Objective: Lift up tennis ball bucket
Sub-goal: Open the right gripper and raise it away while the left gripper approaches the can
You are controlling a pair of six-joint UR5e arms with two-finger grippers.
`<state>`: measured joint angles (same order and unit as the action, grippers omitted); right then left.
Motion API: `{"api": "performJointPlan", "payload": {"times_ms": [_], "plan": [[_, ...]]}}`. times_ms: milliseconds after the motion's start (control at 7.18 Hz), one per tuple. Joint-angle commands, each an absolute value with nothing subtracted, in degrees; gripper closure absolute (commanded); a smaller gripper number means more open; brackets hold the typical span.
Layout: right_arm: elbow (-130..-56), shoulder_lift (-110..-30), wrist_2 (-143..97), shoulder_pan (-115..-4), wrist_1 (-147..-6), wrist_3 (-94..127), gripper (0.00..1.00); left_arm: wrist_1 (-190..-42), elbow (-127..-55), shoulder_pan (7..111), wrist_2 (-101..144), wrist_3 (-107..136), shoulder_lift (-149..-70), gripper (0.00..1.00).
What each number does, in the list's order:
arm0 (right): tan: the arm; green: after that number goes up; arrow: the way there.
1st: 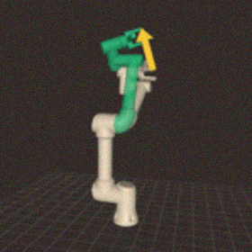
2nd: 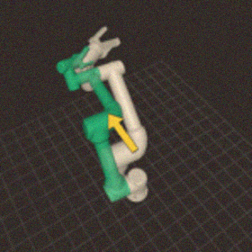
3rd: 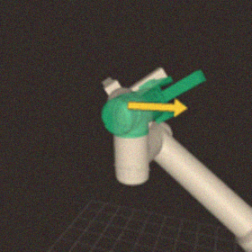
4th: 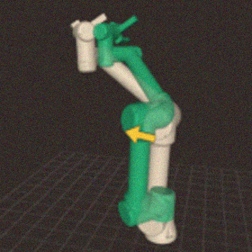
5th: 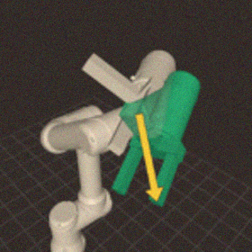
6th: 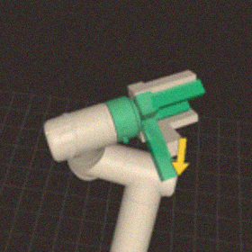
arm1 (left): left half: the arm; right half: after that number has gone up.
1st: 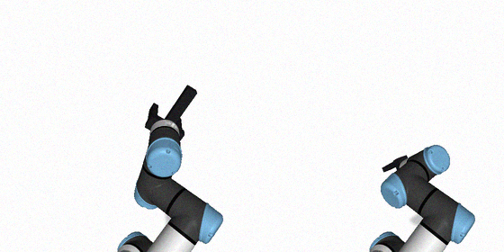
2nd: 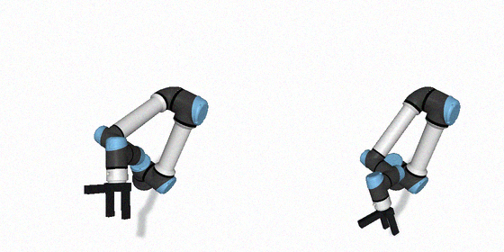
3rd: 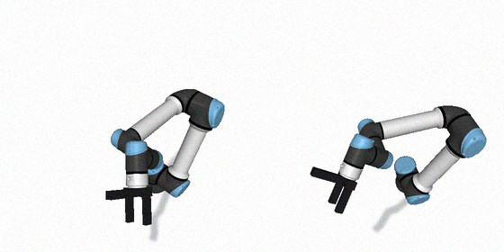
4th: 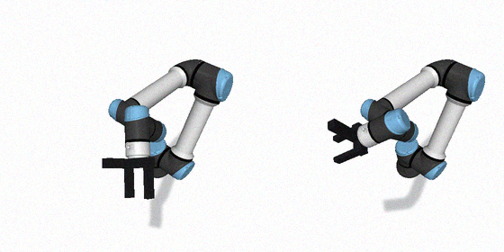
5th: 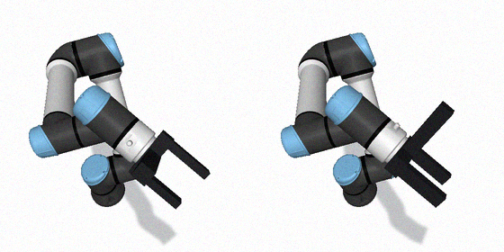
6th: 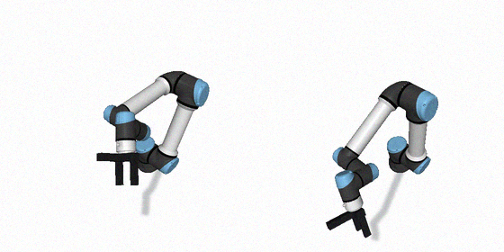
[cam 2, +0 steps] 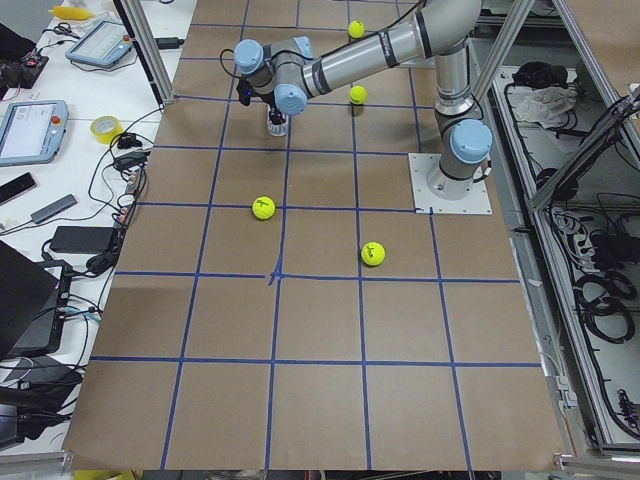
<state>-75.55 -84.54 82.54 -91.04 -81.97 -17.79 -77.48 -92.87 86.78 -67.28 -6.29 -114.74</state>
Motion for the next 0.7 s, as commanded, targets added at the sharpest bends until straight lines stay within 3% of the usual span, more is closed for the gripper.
{"api": "performJointPlan", "payload": {"times_ms": [0,279,418,557], "plan": [[-76.37,-86.92,83.23,-90.71,-80.68,-16.53,0.00,-77.08,-92.64,86.31,-61.90,-8.61,-118.81,0.00],[-77.52,-86.31,83.23,-87.74,-80.68,-17.05,0.00,-73.75,-93.07,86.31,-60.48,-9.57,-121.10,0.00],[-79.00,-86.31,83.06,-85.02,-79.90,-17.14,0.00,-73.74,-93.08,86.22,-57.42,-10.45,-121.46,0.08],[-81.45,-86.83,83.14,-84.73,-79.81,-17.40,0.00,-73.83,-93.16,86.31,-53.22,-10.46,-121.46,0.25]]}}
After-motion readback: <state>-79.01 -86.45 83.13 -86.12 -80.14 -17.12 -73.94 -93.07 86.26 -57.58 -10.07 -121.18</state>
